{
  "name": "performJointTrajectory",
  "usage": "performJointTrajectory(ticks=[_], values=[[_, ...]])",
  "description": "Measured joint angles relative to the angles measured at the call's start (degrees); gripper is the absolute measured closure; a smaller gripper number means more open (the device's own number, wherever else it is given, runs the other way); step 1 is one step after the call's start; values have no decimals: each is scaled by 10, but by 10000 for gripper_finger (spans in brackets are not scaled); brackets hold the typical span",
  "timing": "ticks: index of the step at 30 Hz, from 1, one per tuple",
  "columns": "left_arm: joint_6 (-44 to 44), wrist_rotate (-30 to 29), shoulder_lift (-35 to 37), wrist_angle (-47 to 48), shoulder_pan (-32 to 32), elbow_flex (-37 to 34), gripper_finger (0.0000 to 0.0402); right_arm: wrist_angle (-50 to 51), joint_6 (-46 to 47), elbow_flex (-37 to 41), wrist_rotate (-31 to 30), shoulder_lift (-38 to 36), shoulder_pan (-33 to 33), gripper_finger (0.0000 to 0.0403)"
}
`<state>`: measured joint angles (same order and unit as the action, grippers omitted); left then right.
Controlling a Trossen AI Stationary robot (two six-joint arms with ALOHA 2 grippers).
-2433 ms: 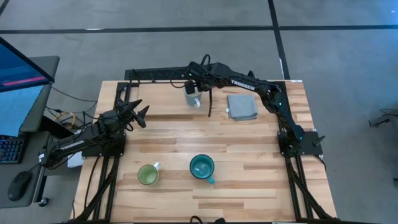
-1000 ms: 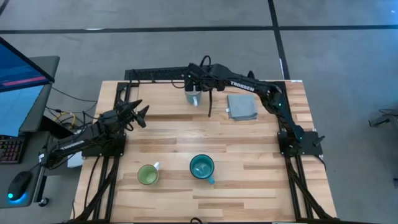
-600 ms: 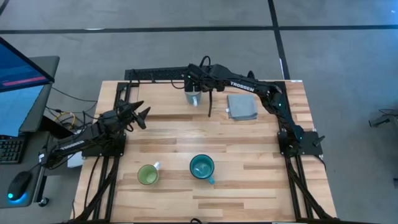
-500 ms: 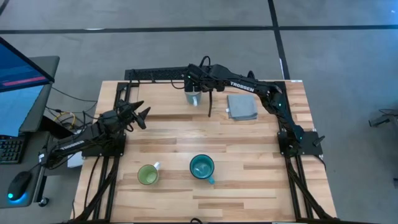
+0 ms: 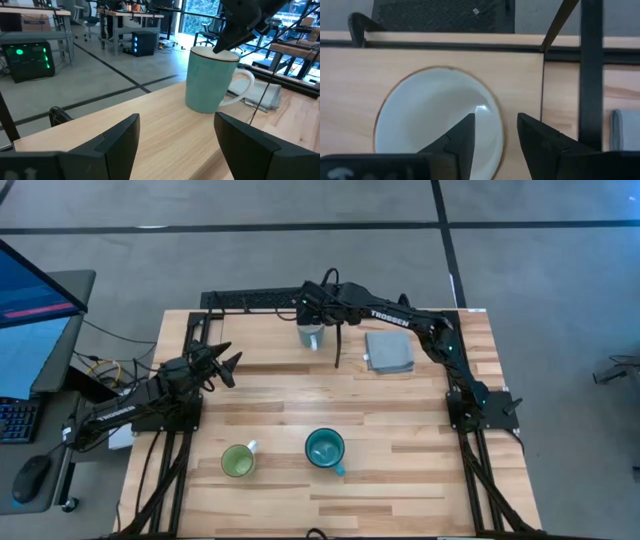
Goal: Stack small to large cups/mugs on shelf
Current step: Put the green mug on the shelf
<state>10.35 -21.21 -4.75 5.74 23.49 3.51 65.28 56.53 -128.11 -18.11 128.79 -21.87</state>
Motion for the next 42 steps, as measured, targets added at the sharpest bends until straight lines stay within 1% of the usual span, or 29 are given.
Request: performJointTrajectory(ticks=[5,10,14,16,18,20,22,24,28,29,31,33,38,40,42], values=[[0,0,0,0,0,0,154,0,-2,0,-5,-1,0,234],[0,0,0,0,0,0,154,-13,-16,0,-30,-1,1,234],[0,0,0,0,0,0,154,-15,-38,-19,-33,-1,1,231],[0,0,0,0,0,0,154,-16,-50,-31,-49,-2,1,230],[0,0,0,0,0,0,154,-15,-66,-47,-80,-2,2,230],[0,0,0,0,0,0,154,-16,-93,-69,-115,-2,2,230],[0,0,0,0,0,0,154,-48,-137,-64,-148,-14,5,231],[0,0,0,0,0,0,154,-57,-175,-63,-161,-27,5,232],[0,0,0,0,0,0,154,-106,-268,-63,-177,-58,10,230],[0,0,0,0,0,0,154,-124,-299,-63,-175,-66,10,230],[0,0,0,0,0,0,154,-152,-363,-63,-152,-85,10,229],[0,0,0,-1,0,0,154,-176,-417,-63,-116,-103,15,230],[28,0,0,-3,0,0,154,-187,-519,-63,-20,-149,40,234],[44,0,0,-3,0,0,154,-186,-546,-63,-2,-164,51,235],[64,0,0,-3,0,0,154,-187,-585,-63,0,-179,63,236]])
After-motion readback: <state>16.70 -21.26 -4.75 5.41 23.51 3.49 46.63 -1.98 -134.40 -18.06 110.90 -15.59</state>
